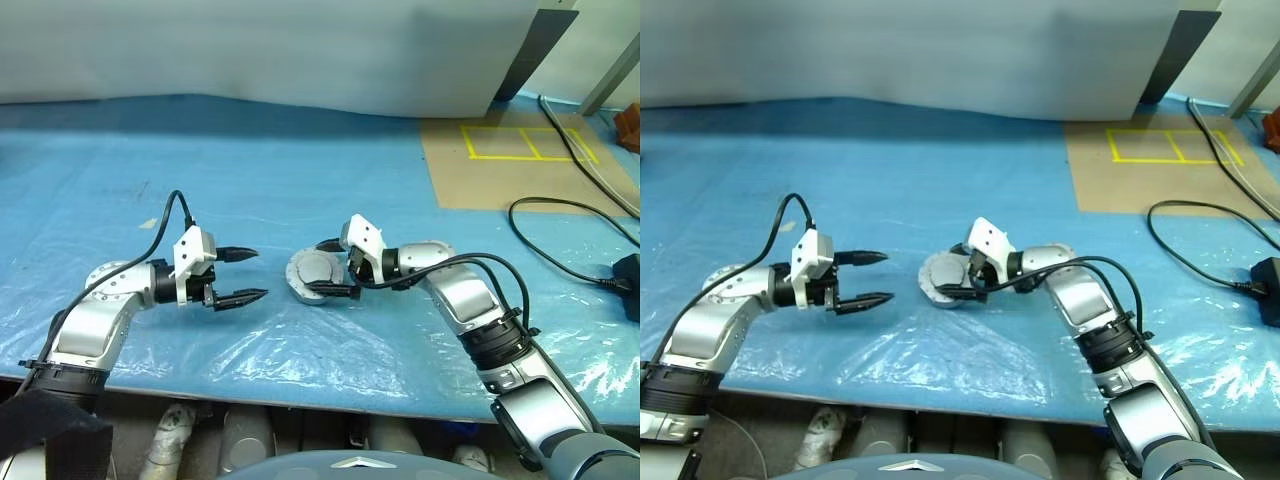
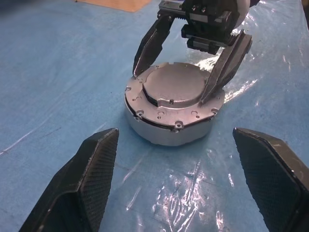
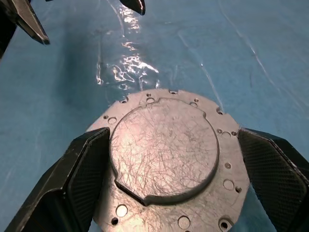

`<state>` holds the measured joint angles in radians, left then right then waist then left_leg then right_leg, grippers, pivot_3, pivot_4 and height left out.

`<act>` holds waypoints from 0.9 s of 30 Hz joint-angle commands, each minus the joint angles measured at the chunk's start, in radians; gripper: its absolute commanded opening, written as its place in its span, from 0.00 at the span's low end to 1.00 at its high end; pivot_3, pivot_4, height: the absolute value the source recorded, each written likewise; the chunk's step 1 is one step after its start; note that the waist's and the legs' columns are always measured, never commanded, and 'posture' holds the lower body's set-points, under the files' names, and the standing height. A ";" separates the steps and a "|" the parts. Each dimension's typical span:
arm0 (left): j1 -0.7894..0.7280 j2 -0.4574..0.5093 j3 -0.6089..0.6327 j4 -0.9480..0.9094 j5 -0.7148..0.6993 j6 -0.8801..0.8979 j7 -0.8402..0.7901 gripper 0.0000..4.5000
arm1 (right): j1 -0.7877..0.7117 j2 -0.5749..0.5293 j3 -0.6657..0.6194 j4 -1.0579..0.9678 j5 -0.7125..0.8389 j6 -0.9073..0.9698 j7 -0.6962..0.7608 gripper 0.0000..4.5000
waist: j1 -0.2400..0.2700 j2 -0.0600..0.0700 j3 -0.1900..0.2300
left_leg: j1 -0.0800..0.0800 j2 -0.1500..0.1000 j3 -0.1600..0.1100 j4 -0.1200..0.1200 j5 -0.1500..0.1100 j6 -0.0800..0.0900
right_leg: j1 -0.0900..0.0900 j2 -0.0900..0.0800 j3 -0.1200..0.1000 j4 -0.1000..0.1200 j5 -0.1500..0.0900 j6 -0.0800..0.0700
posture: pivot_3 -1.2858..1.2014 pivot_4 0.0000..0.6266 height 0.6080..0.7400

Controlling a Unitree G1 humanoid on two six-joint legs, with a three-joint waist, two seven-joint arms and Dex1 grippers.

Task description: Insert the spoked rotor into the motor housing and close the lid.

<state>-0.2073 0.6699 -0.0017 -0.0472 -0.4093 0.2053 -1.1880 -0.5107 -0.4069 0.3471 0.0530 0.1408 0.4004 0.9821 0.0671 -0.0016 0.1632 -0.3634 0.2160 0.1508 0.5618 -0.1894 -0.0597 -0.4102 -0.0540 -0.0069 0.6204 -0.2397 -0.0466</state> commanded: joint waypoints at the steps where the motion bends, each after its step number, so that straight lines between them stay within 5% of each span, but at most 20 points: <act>1: 0.001 0.005 0.012 -0.013 -0.007 -0.016 -0.005 0.89 | 0.003 -0.001 0.016 0.010 -0.022 -0.036 0.004 0.98 | 0.000 0.000 0.000 | 0.000 0.000 0.000 0.000 0.000 0.000 | 0.000 0.000 0.000 0.000 0.000 0.000 | 0.52 0.24 1.00; 7: 0.010 0.005 0.014 0.001 -0.003 -0.033 -0.009 0.89 | 0.005 -0.002 0.028 0.016 -0.048 -0.083 0.004 0.98 | 0.000 0.000 0.000 | 0.000 0.000 0.000 0.000 0.000 0.000 | 0.000 0.000 0.000 0.000 0.000 0.000 | 0.52 0.24 1.00; 13: 0.007 -0.001 0.009 0.018 0.000 -0.042 -0.010 0.89 | 0.002 0.012 0.029 0.021 -0.048 -0.098 -0.003 0.66 | 0.000 0.000 0.000 | 0.000 0.000 0.000 0.001 0.000 0.000 | 0.000 0.000 0.000 0.001 0.000 0.000 | 0.52 0.24 1.00; 27: -0.008 0.000 0.000 0.041 0.008 -0.055 -0.016 0.89 | 0.024 -0.012 0.018 0.056 -0.037 -0.083 0.019 0.66 | -0.001 0.000 0.000 | 0.003 0.000 0.000 0.001 0.000 0.000 | 0.002 0.000 0.001 0.001 0.000 0.000 | 0.52 0.24 1.00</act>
<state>-0.2044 0.6671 -0.0076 -0.0012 -0.4001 0.1669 -1.1966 -0.5068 -0.3970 0.3738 0.0877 0.1095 0.3057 0.9900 0.0662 -0.0017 0.1632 -0.3602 0.2156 0.1510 0.5626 -0.1894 -0.0595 -0.4074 -0.0542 -0.0058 0.6216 -0.2397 -0.0466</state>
